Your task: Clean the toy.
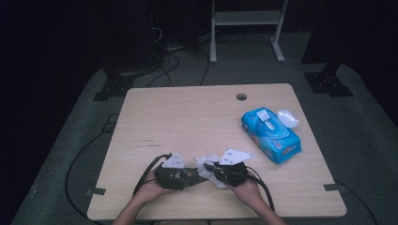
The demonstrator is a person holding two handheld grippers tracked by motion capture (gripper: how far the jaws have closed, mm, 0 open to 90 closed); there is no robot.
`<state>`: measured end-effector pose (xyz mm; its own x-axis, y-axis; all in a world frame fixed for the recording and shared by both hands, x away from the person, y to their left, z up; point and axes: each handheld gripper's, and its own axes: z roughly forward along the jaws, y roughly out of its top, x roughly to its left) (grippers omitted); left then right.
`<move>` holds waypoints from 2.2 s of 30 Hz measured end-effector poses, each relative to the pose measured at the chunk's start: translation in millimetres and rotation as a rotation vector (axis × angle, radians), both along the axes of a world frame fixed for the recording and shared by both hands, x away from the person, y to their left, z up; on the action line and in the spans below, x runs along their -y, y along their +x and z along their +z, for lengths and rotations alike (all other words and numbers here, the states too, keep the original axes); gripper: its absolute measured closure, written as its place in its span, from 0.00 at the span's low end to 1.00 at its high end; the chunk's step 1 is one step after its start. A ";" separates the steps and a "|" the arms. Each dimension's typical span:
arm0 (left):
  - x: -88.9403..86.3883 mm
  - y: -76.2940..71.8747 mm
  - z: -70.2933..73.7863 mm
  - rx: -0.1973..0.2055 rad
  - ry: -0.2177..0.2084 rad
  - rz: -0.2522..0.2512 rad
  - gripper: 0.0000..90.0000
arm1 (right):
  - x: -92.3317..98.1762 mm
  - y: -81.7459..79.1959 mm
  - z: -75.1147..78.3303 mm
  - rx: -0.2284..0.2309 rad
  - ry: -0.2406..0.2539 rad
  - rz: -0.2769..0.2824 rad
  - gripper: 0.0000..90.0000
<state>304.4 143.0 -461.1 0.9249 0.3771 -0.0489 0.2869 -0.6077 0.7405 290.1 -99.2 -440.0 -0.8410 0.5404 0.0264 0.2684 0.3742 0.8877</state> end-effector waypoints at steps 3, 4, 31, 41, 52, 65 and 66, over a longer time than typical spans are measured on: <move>0.4 -0.6 0.7 0.004 0.008 -0.003 0.64 | -0.7 0.2 -0.1 0.004 0.000 -0.003 0.93; 0.8 -0.3 1.1 0.006 0.013 -0.003 0.64 | -0.4 0.8 0.1 -0.001 0.003 0.000 0.93; 16.5 5.2 13.1 0.057 0.109 -0.016 0.63 | 41.0 10.9 2.0 -0.010 -0.025 -0.105 0.93; 6.6 9.5 19.5 0.035 0.108 0.024 0.58 | 50.8 14.9 0.5 -0.057 0.003 -0.134 0.93; 45.5 23.1 29.1 0.026 0.224 0.007 0.52 | 53.8 19.0 -5.2 -0.082 0.012 -0.143 0.93; 76.6 28.9 24.6 0.023 0.412 -0.012 0.62 | 63.4 23.7 -8.3 -0.113 0.045 -0.163 0.93; 77.1 27.9 25.5 0.035 0.415 -0.020 0.63 | 65.0 23.8 -8.5 -0.117 0.049 -0.164 0.93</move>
